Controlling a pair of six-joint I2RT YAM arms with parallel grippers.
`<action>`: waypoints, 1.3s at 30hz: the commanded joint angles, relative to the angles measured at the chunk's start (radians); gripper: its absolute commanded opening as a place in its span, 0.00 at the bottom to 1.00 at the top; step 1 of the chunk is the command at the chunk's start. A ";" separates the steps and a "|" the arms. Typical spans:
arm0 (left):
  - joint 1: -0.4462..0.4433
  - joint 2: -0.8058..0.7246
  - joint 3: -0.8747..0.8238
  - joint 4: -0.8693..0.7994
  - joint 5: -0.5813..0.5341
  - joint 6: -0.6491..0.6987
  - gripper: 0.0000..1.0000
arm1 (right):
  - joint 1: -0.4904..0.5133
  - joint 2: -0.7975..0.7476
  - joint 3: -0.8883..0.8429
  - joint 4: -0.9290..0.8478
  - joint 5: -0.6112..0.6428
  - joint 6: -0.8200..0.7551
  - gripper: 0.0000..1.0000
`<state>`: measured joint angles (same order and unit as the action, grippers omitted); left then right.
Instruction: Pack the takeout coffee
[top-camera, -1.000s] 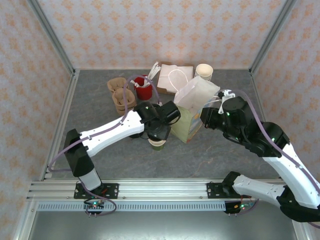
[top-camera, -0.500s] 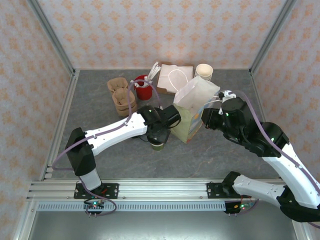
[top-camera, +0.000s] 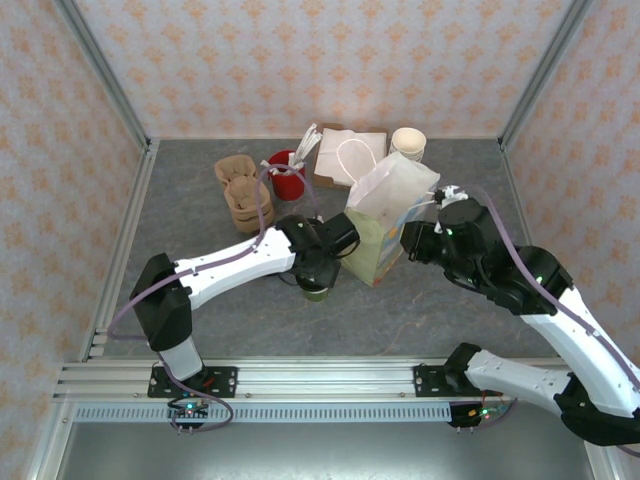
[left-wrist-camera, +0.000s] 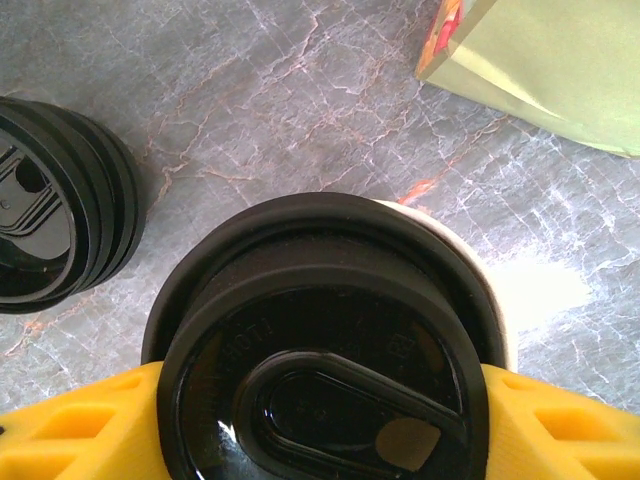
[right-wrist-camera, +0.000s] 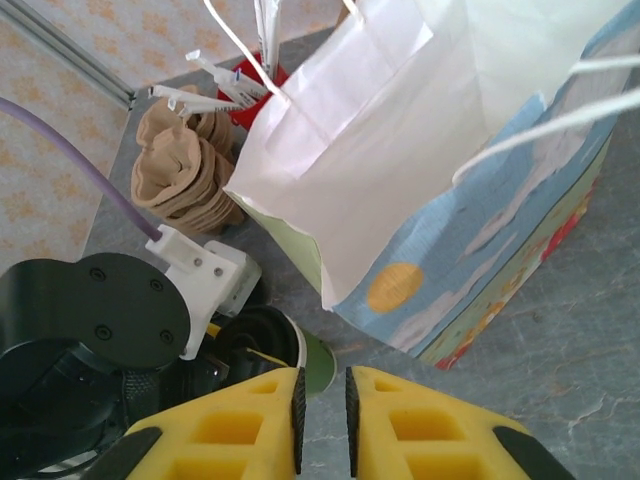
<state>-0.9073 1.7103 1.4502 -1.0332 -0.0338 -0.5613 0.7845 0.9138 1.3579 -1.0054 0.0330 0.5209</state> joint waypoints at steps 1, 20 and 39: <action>0.002 -0.010 -0.032 0.025 0.023 -0.029 0.58 | -0.003 -0.020 -0.043 0.036 -0.057 0.056 0.21; 0.002 -0.046 0.010 0.017 0.012 -0.041 0.59 | -0.004 -0.073 -0.344 0.257 -0.297 0.198 0.23; 0.004 -0.054 -0.016 0.042 0.028 -0.056 0.70 | 0.010 -0.090 -0.442 0.301 -0.284 0.238 0.23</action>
<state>-0.9073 1.6985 1.4445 -0.9970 -0.0032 -0.6048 0.7868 0.8383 0.9218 -0.7292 -0.2626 0.7486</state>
